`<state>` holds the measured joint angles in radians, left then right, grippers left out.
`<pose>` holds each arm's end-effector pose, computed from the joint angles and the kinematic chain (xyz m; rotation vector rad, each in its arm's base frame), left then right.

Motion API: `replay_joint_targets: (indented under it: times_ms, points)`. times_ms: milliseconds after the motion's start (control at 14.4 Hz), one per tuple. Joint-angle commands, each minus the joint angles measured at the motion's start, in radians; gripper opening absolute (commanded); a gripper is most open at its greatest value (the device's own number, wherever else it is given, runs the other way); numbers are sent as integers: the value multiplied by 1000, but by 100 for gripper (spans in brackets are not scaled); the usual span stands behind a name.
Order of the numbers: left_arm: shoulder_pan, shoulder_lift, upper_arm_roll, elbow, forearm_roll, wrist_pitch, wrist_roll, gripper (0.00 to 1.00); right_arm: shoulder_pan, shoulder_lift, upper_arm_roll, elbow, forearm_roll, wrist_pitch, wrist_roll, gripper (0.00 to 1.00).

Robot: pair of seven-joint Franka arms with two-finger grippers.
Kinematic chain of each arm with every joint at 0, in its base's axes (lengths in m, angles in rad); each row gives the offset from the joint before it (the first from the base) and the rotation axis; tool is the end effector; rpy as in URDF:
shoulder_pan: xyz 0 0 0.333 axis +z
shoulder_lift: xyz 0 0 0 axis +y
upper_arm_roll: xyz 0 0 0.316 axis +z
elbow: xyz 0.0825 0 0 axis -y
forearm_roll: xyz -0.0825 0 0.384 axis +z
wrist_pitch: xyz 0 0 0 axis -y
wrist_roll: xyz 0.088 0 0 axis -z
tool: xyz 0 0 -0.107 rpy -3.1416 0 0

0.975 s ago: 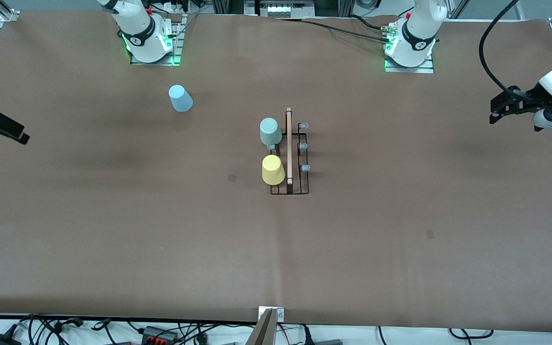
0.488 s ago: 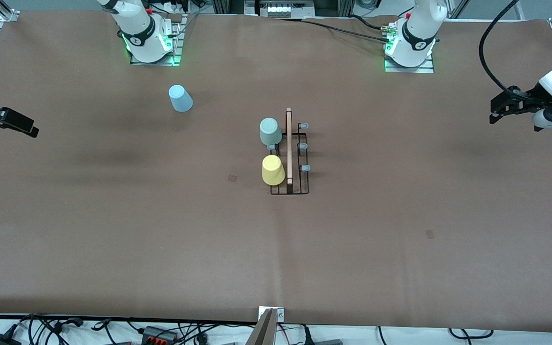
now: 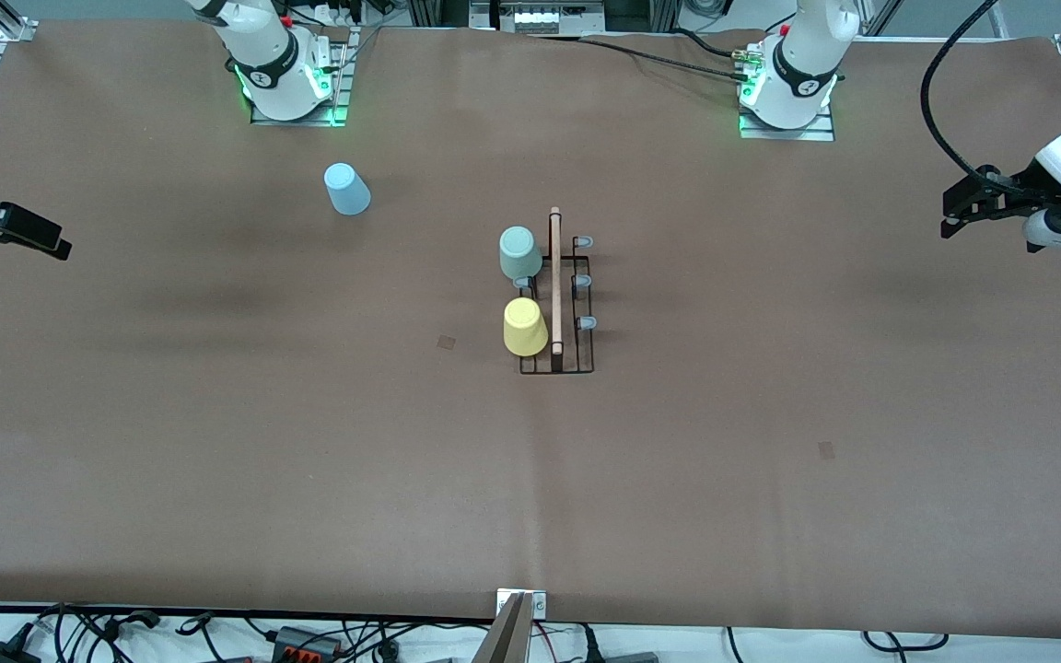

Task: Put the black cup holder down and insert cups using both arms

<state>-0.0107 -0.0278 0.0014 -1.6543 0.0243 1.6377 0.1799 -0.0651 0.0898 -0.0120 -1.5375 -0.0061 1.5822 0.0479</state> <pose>0.5509 -0.0027 0.6062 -3.1023 0.2967 -0.0142 0.5799 -0.0451 0.5902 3.1282 -0.1954 -0.0708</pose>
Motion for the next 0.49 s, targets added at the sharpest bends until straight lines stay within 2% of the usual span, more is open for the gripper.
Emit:
replay_joint_targets:
  times_ms: [0, 418]
  points:
    - [9, 15, 2, 30, -10, -12, 6, 100, -10, -41, 14, -52, 40, 36, -20, 100]
    - [14, 12, 8, 30, -7, -16, 4, 100, -5, -38, 15, -49, 41, 36, -10, 100]
